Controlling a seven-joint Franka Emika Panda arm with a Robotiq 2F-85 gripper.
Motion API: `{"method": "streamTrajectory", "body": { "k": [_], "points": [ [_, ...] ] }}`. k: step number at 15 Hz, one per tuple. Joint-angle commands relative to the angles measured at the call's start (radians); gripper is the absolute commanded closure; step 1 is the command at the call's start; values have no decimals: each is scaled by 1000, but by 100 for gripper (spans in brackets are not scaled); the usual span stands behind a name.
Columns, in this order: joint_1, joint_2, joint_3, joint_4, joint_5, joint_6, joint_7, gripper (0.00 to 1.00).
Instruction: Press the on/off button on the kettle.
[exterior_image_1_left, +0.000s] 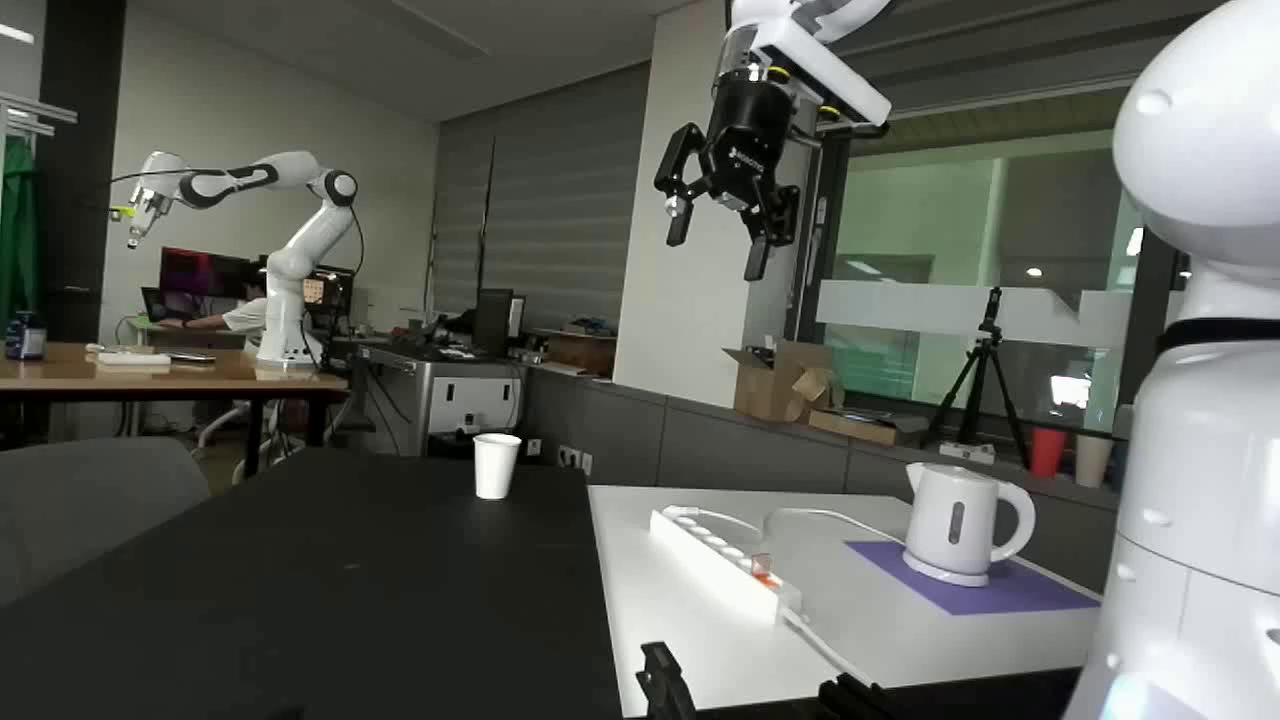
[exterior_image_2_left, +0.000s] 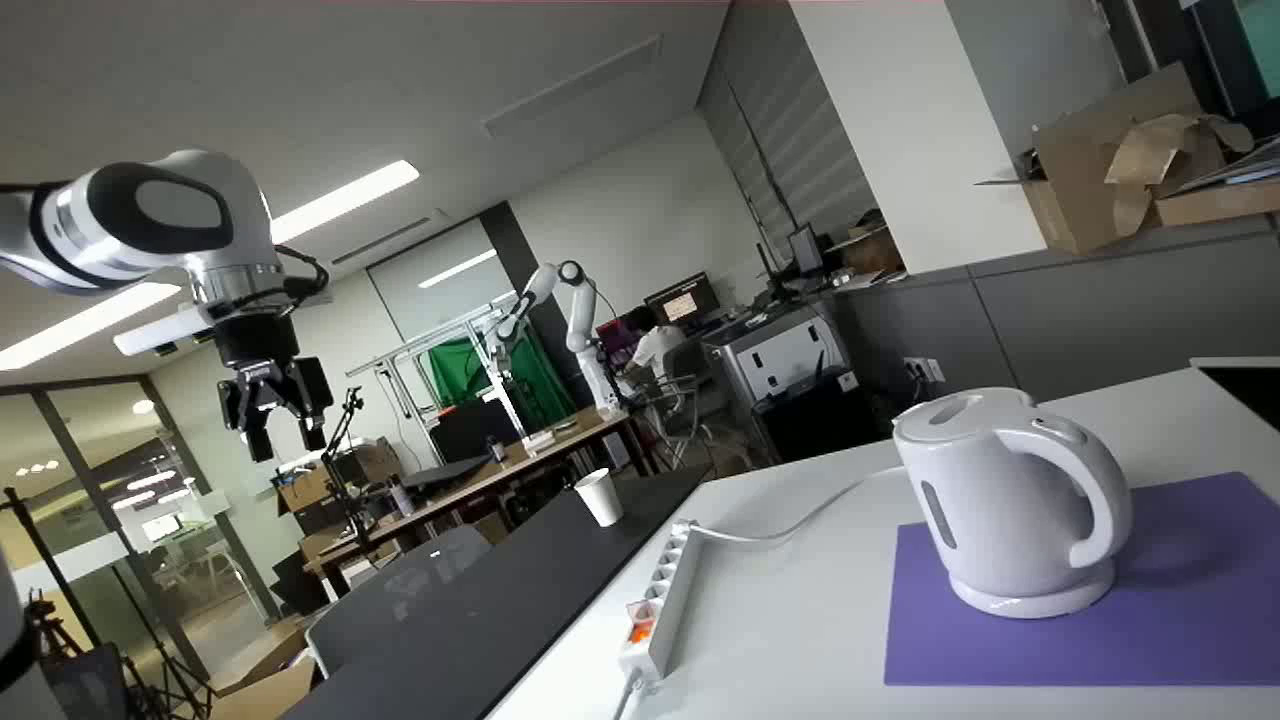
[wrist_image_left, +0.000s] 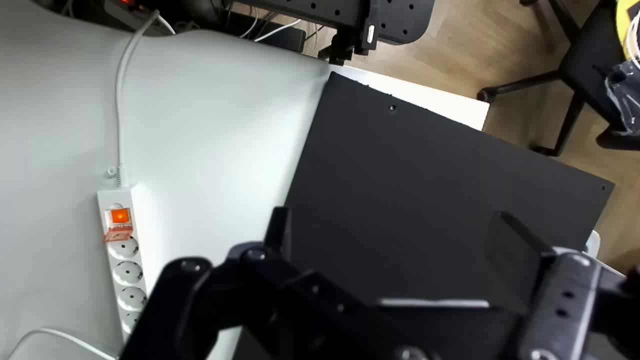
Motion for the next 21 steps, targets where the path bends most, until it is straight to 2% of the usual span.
{"method": "streamTrajectory", "body": {
  "k": [1, 14, 17, 21],
  "points": [
    [-7, 0, 6, 2, 3, -3, -3, 0],
    [-7, 0, 6, 2, 3, -3, -3, 0],
    [-99, -2, -12, -22, -94, 94, 29, 0],
    [-264, 65, -99, -33, -236, 233, 37, 0]
  ]
}}
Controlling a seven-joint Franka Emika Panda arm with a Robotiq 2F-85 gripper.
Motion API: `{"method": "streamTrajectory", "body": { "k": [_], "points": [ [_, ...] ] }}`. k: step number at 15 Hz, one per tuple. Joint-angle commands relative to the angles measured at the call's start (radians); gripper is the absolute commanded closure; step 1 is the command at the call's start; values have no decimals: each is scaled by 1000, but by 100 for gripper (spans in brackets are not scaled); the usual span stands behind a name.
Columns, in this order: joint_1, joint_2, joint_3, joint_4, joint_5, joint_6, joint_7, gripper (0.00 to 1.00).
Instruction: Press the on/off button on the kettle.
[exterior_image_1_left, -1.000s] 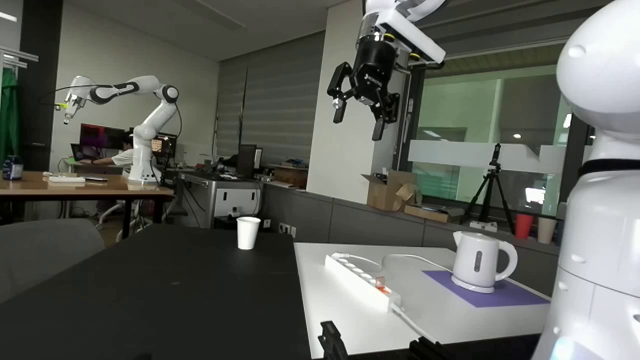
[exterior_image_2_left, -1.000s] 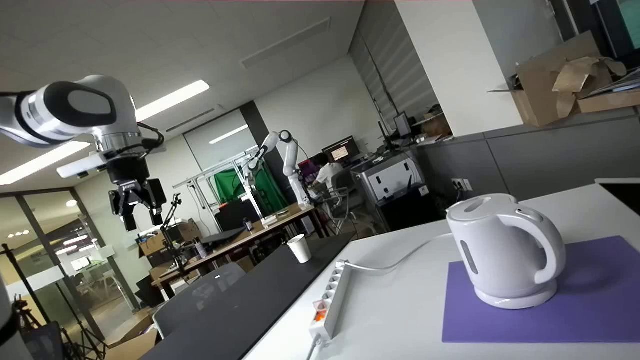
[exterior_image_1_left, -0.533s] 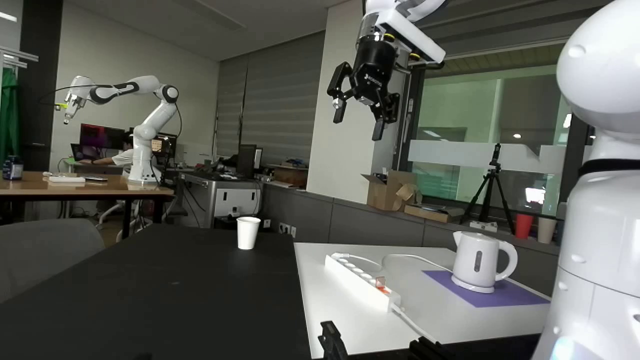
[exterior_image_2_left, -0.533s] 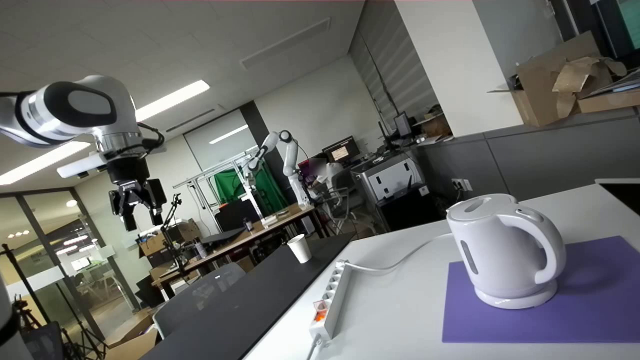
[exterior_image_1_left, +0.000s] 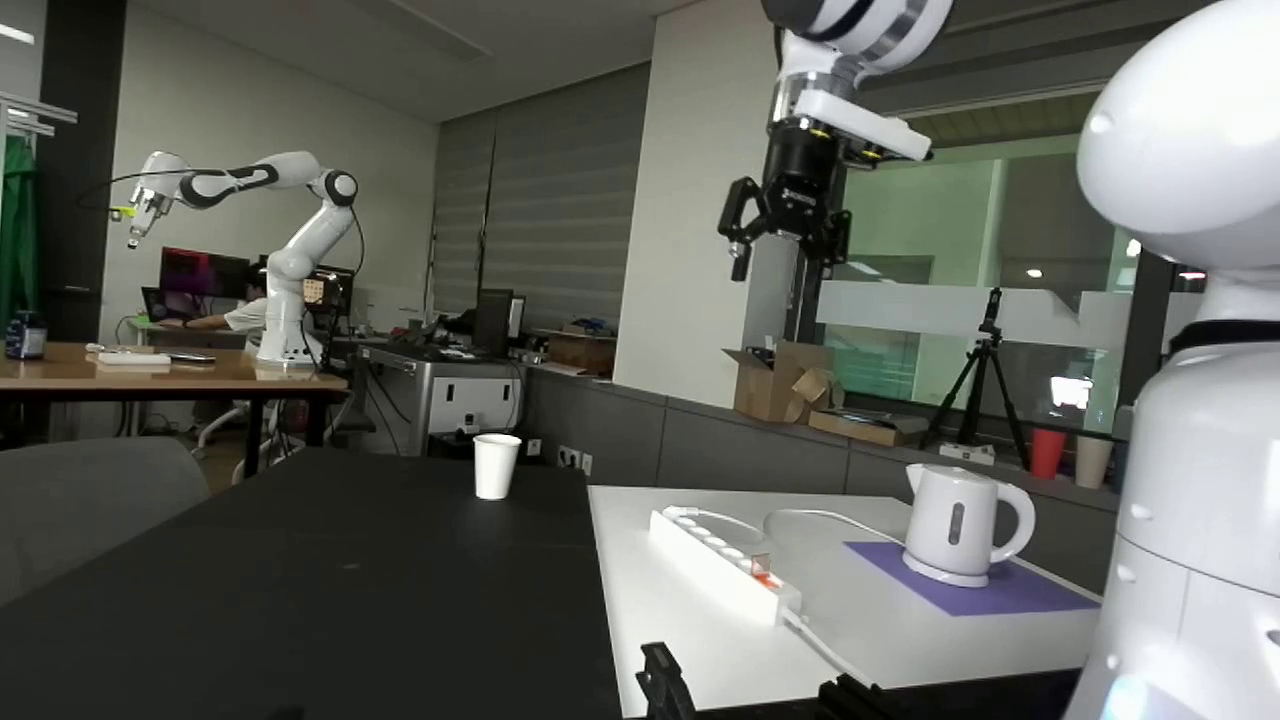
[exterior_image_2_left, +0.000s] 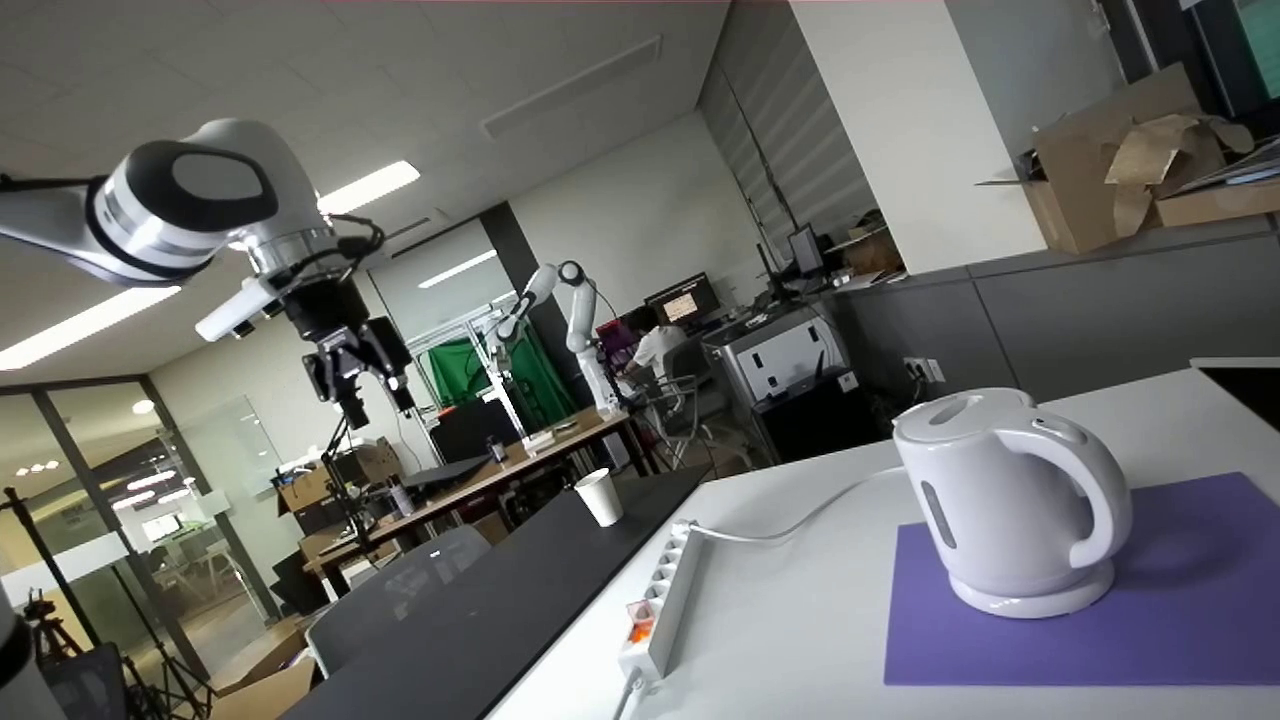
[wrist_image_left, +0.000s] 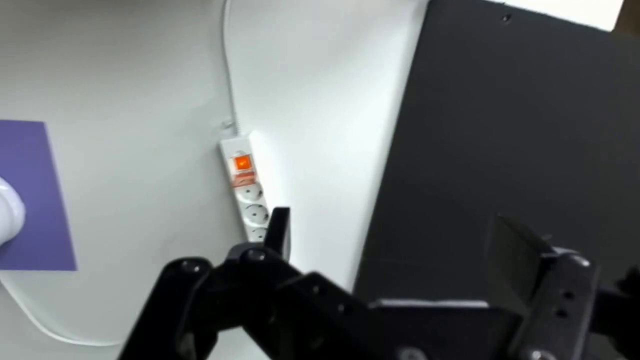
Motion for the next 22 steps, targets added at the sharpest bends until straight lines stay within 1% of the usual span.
{"method": "streamTrajectory", "body": {
  "k": [1, 3, 6, 9, 11, 12, 13, 14, 16, 22],
  "points": [
    [-130, 78, -86, -4, -93, 115, 28, 0],
    [-206, 140, -134, -5, -137, 212, 41, 0],
    [-304, 256, -201, 26, -190, 364, 58, 0],
    [-393, 373, -275, 91, -229, 495, 68, 0],
    [-435, 444, -321, 150, -232, 541, 82, 0],
    [-449, 469, -343, 181, -222, 553, 91, 0],
    [-447, 484, -375, 222, -164, 516, 70, 0],
    [-429, 428, -360, 132, -197, 549, 32, 0],
    [-440, 466, -391, 184, -180, 542, 31, 0],
    [-434, 477, -390, 200, -168, 539, 38, 0]
  ]
}}
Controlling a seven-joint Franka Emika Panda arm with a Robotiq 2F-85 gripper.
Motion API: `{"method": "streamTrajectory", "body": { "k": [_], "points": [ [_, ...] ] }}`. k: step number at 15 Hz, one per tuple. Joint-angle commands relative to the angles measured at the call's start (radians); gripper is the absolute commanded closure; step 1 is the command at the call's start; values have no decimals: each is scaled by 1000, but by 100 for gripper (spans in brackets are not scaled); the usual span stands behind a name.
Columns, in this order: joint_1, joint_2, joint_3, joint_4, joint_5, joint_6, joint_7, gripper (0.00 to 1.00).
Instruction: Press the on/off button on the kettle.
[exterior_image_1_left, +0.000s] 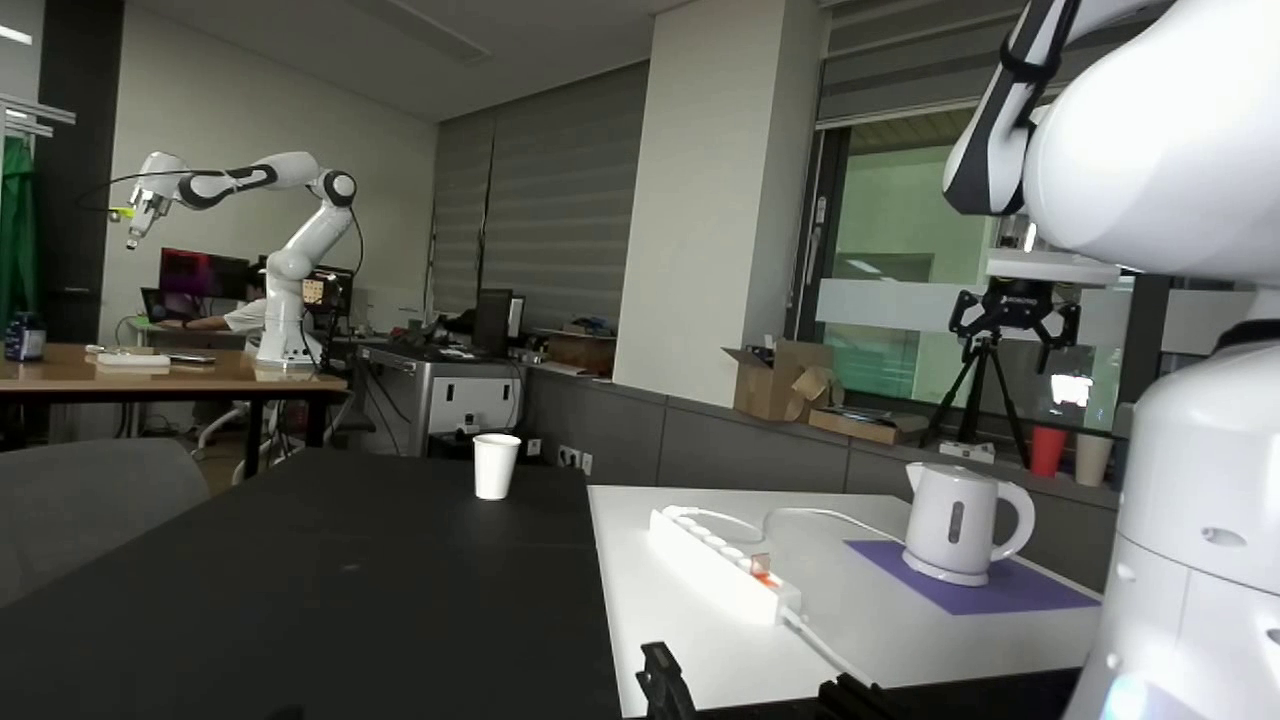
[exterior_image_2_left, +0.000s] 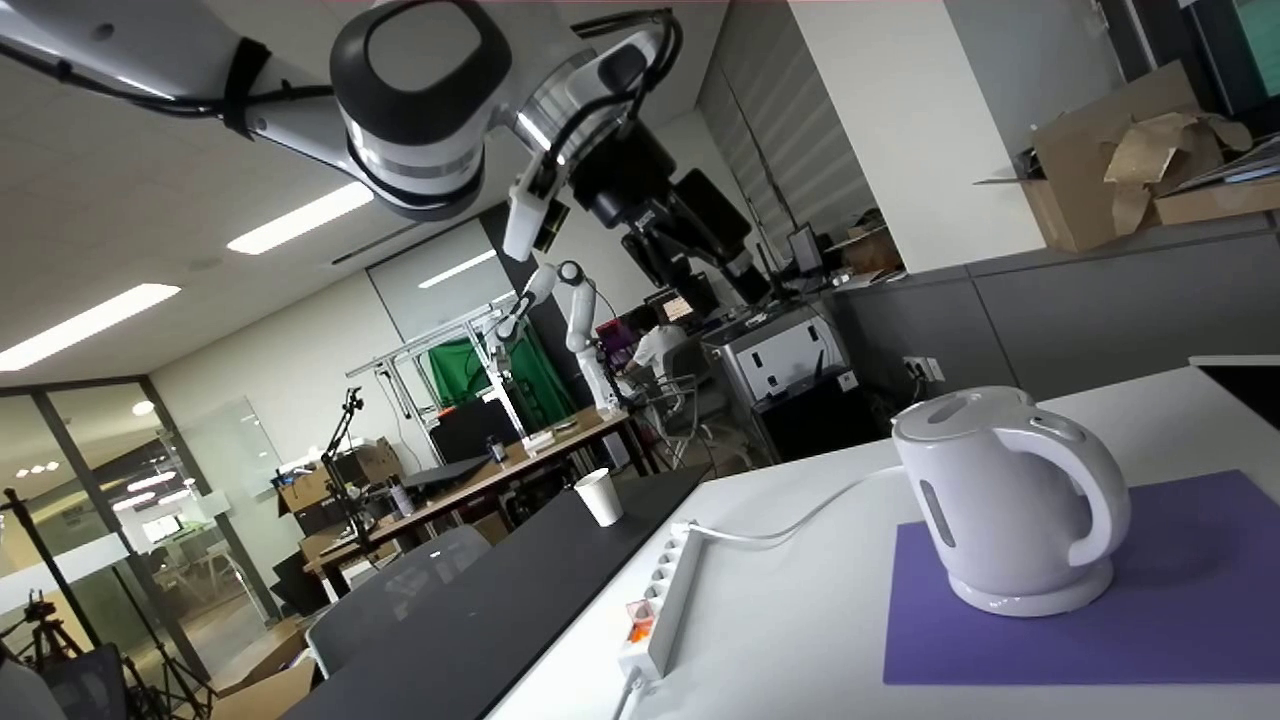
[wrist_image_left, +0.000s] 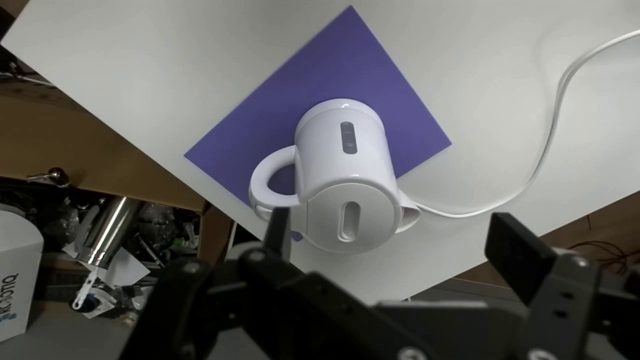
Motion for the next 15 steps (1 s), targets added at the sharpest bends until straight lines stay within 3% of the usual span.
{"method": "streamTrajectory", "body": {
  "k": [1, 8, 15],
  "points": [
    [15, -1, -15, 2, -4, -4, 3, 0],
    [15, -1, -15, 2, -4, -4, 6, 0],
    [0, 208, -60, 209, 69, 112, 77, 0]
  ]
}}
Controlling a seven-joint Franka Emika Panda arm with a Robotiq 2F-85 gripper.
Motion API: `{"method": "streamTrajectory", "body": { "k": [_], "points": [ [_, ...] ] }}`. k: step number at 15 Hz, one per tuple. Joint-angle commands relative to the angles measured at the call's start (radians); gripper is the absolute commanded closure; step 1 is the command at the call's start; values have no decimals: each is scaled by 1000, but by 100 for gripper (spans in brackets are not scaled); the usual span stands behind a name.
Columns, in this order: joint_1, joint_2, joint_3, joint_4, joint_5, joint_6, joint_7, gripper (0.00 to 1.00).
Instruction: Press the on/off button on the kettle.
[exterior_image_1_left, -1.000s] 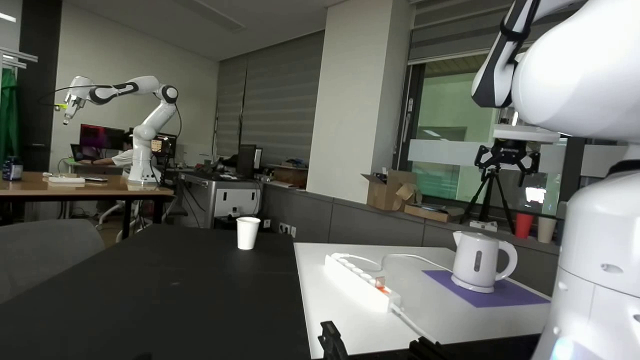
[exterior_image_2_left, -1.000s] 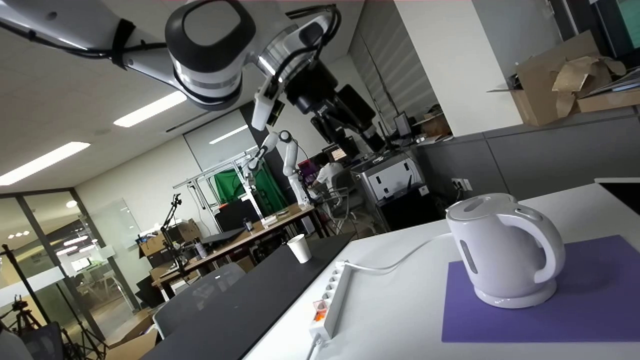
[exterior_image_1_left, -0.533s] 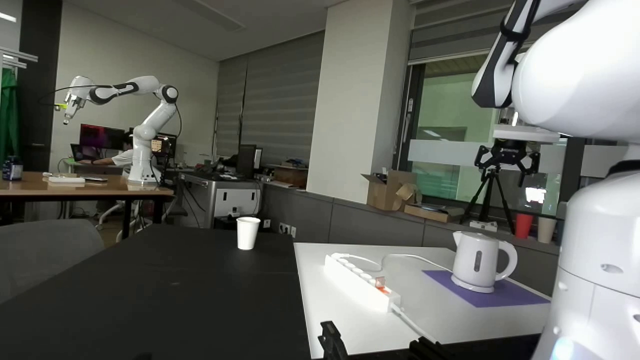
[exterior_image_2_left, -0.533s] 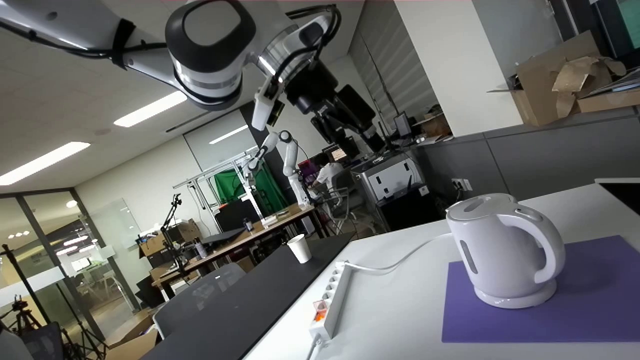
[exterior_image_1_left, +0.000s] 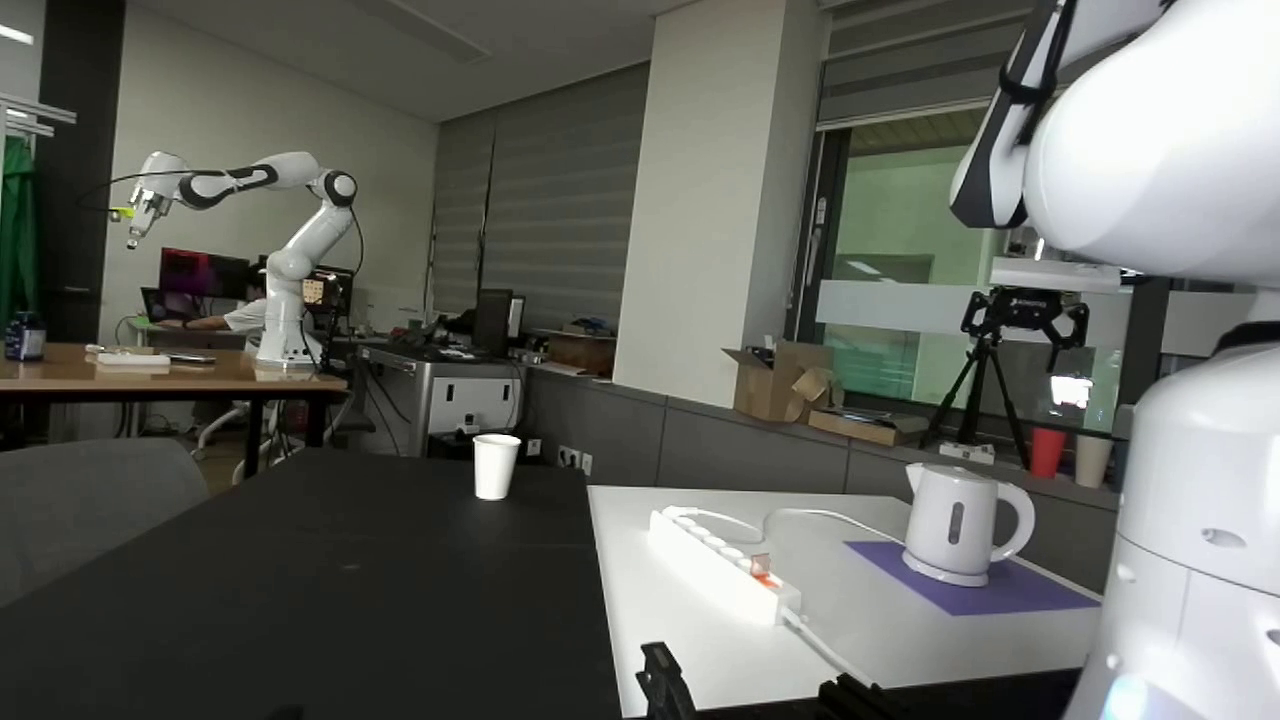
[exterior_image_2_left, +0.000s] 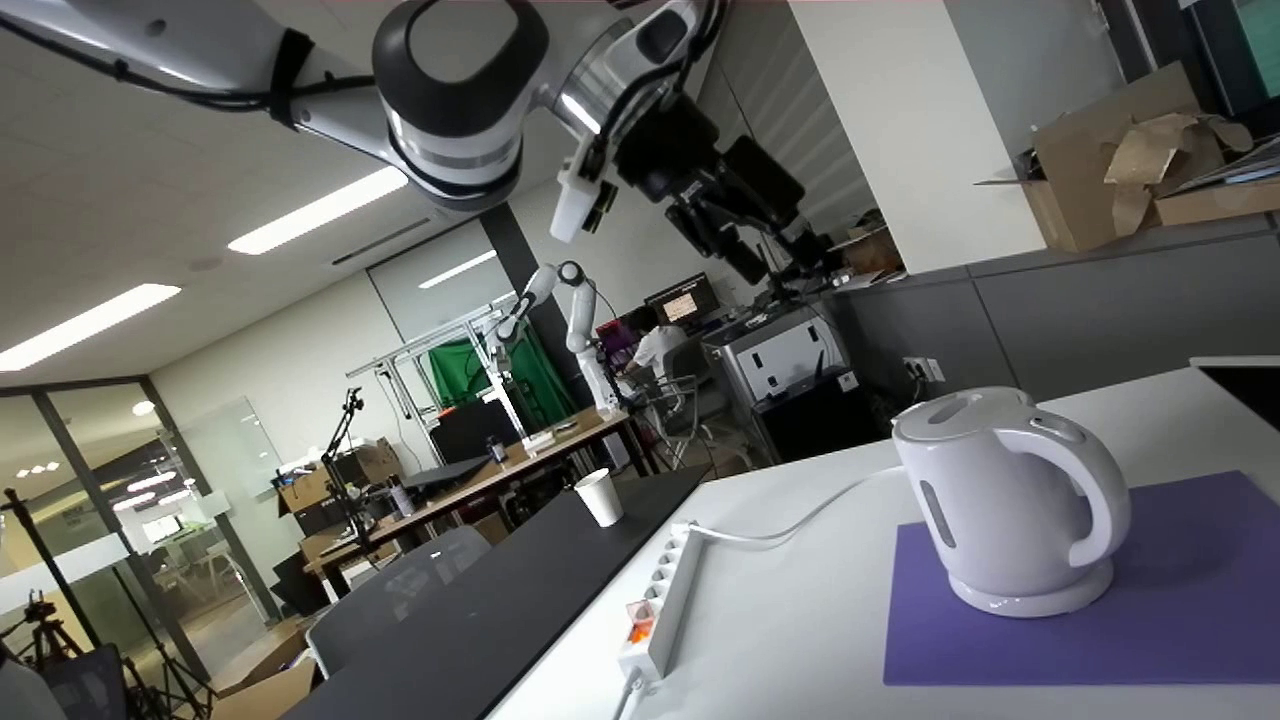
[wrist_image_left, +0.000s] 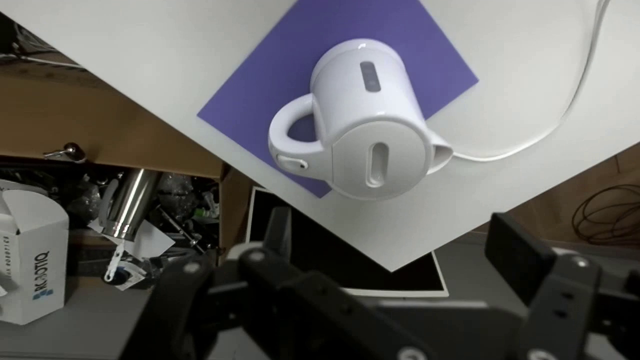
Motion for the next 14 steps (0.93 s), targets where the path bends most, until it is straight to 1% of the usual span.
{"method": "streamTrajectory", "body": {
  "k": [1, 2, 3, 4, 7, 9, 14],
  "points": [
    [-1, 143, -31, 152, 25, 37, 77, 0],
    [-2, 175, -40, 185, 24, 43, 90, 0],
    [-1, 205, -48, 215, 26, 50, 106, 25],
    [-1, 232, -56, 244, 26, 53, 119, 25],
    [2, 310, -77, 328, 36, 46, 170, 49],
    [-4, 355, -79, 381, 67, 32, 188, 63],
    [-34, 456, -70, 492, 144, -52, 215, 95]
  ]
}}
